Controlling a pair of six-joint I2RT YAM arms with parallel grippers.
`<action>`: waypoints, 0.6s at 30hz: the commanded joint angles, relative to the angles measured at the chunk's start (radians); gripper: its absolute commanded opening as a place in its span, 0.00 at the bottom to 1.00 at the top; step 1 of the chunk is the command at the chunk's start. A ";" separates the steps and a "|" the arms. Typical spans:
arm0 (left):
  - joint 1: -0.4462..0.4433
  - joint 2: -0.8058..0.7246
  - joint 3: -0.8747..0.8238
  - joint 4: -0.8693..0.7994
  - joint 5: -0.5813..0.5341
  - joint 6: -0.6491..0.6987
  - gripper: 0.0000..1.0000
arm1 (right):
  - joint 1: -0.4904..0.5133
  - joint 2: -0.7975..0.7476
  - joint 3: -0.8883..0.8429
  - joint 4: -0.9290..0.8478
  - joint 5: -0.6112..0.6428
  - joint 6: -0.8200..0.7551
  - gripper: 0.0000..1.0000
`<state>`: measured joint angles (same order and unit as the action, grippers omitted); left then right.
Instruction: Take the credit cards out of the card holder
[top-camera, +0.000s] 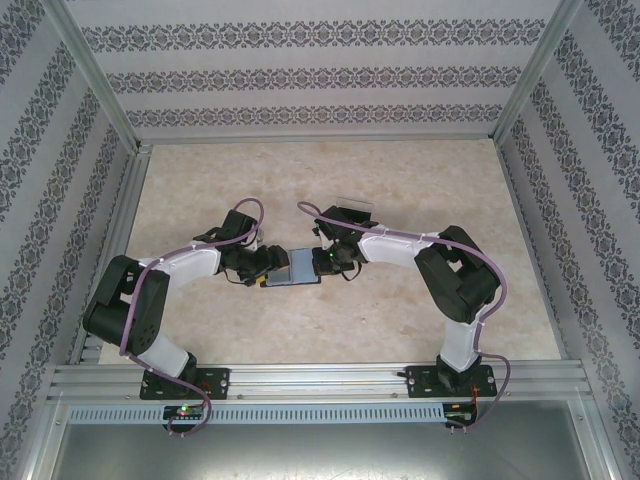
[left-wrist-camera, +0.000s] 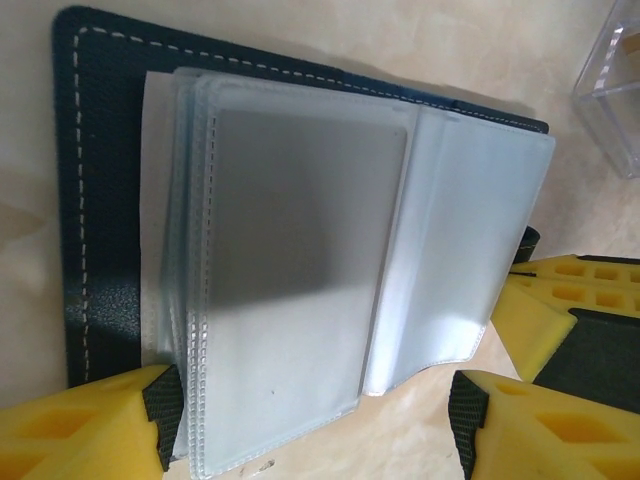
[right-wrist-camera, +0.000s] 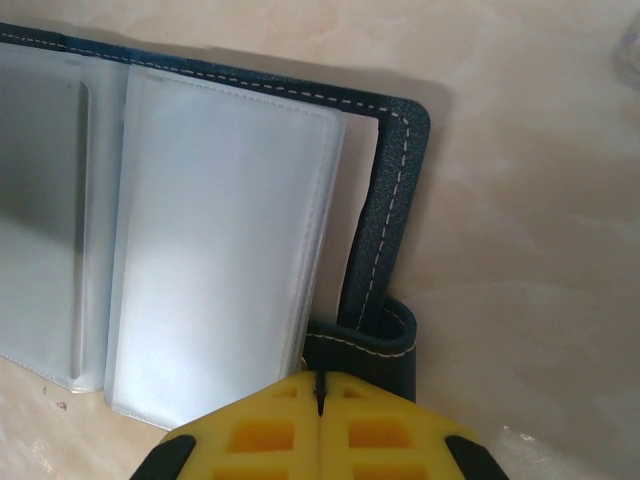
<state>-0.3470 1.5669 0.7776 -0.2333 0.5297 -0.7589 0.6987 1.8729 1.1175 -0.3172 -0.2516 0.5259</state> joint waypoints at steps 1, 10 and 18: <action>-0.006 0.002 0.012 0.002 0.009 0.012 0.73 | 0.019 0.020 0.011 -0.024 -0.008 0.011 0.07; -0.021 -0.025 0.017 0.122 0.137 0.003 0.74 | 0.018 0.025 0.016 -0.023 -0.014 0.014 0.07; -0.051 -0.040 0.035 0.191 0.194 -0.017 0.74 | 0.017 0.024 0.017 -0.026 -0.014 0.016 0.07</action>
<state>-0.3771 1.5623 0.7792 -0.1066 0.6811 -0.7662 0.6987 1.8732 1.1175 -0.3172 -0.2523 0.5262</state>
